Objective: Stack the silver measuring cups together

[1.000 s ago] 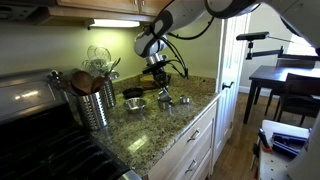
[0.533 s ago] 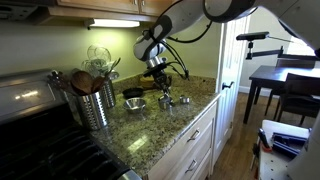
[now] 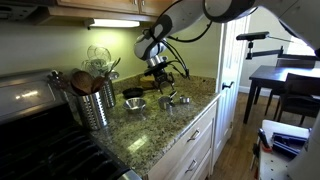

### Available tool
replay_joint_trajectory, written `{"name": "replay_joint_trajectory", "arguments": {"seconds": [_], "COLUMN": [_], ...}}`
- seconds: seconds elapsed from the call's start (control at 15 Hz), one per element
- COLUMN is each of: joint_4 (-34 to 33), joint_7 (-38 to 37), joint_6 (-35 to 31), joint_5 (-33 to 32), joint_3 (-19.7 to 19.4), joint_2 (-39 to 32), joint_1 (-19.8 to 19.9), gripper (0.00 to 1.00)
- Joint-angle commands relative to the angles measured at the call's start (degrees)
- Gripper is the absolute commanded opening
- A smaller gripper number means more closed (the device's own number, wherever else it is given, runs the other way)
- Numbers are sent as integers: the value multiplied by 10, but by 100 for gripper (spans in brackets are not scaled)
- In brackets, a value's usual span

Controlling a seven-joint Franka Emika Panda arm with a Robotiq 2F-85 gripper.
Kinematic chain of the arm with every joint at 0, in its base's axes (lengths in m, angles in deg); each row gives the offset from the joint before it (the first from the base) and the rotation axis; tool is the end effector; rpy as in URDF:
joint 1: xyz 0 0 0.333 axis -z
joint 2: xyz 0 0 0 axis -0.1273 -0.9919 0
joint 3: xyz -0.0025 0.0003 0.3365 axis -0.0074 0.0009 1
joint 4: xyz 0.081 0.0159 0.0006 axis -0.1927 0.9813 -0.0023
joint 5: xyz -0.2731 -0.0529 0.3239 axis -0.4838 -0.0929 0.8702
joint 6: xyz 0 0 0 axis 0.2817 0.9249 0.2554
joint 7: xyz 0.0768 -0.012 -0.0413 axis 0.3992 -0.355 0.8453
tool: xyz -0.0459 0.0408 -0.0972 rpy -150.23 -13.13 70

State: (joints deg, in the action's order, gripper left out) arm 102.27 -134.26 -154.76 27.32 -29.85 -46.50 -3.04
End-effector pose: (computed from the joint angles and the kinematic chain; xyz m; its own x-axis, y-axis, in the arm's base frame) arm 0.7302 -0.1788 0.2465 0.4900 -0.8694 -0.0639 -0.7954 -0.4758 0.3755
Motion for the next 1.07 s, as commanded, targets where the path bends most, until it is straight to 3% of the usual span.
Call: {"name": "replay_joint_trajectory", "arguments": {"seconds": [0.0,0.6,1.0], "joint_4": [19,86,181], "joint_7": [-14,-28,80], "joint_6": [8,-7,-62], "joint_5": [-8,-10,-41], "joint_3": [-14,-36,-36], "joint_2": [25,70,128], "joint_1": [-6,3,16], "gripper": [100,100,100]}}
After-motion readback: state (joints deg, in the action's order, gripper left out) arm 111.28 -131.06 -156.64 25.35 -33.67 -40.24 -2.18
